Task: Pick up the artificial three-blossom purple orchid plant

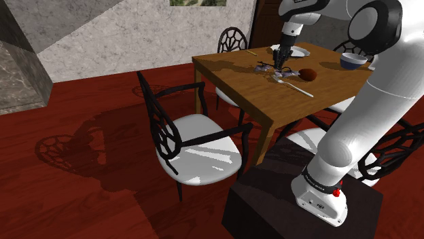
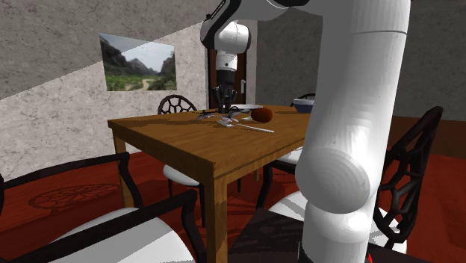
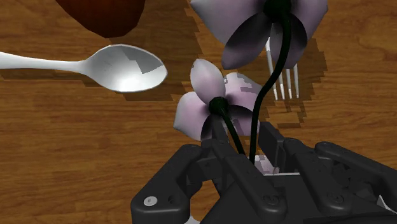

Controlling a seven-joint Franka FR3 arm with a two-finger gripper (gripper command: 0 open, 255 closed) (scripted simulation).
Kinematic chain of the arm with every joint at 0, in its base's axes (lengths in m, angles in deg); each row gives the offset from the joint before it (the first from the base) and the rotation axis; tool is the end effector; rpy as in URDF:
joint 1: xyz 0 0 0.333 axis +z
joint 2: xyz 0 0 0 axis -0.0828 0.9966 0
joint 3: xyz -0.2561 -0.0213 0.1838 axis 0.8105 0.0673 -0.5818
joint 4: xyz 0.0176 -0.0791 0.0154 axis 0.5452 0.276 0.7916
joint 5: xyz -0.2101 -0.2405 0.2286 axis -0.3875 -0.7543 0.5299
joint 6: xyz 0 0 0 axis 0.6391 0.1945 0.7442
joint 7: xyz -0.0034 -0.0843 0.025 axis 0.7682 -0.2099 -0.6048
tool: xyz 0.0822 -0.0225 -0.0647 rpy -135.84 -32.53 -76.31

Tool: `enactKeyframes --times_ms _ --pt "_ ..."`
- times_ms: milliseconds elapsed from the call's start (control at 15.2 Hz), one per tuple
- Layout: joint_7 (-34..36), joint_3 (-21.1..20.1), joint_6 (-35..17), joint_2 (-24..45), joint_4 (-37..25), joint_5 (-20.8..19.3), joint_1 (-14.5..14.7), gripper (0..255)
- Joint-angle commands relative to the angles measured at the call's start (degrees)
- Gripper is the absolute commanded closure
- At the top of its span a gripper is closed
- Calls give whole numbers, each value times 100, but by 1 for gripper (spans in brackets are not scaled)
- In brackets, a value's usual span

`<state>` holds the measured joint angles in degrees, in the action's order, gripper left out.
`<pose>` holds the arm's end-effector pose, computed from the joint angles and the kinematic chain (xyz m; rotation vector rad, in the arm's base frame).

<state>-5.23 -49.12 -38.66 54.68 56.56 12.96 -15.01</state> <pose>0.4460 -0.3357 0.5212 -3.0197 0.3226 -0.0007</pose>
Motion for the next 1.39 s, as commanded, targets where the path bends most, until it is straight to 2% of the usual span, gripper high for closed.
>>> enactKeyframes --times_ms 0,198,1188,1320 --pt "-1 1 1 4 1 0 -1 255" --pt "1 0 -5 -8 17 -4 0 255" --pt "58 24 1173 91 -1248 29 -25 255" --pt "58 24 1185 94 -1262 30 -26 255"
